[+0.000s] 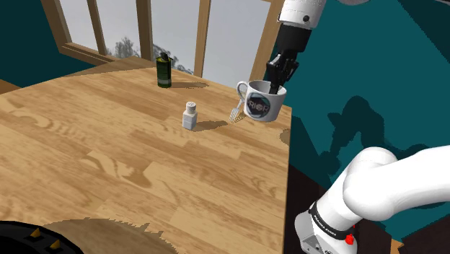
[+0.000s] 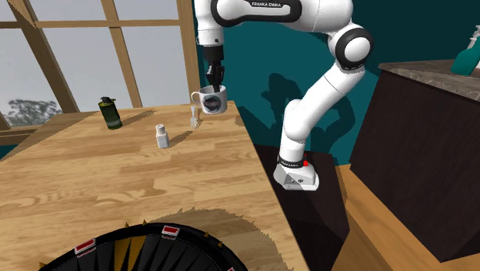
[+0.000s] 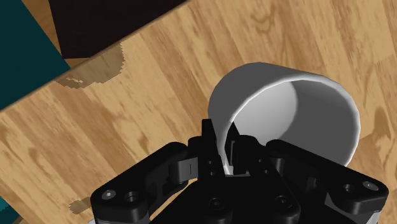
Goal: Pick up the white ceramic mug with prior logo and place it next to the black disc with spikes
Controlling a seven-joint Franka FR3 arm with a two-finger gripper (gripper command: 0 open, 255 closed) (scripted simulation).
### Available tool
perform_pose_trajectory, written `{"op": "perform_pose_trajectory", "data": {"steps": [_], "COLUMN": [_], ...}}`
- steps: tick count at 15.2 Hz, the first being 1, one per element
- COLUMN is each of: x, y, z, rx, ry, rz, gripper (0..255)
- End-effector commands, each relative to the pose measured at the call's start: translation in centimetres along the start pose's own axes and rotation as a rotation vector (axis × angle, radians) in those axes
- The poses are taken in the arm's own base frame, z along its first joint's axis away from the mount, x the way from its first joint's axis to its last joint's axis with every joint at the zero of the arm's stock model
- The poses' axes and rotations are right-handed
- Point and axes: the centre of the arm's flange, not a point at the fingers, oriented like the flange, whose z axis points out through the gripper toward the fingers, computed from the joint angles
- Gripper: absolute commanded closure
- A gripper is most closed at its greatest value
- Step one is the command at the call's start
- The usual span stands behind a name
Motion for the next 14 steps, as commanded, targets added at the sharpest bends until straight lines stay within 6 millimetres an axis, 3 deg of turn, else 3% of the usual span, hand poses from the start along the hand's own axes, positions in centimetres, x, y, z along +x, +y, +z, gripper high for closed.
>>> {"op": "perform_pose_trajectory", "data": {"steps": [1,4,14], "x": [0.1,-0.1,3.1], "y": [0.0,-0.1,-12.9], "z": [-1.1,-2.6,-2.1], "rx": [0.0,0.0,0.0], "ry": [0.0,0.0,0.0], "rz": [0.0,0.0,0.0], "gripper": [255,255,255]}}
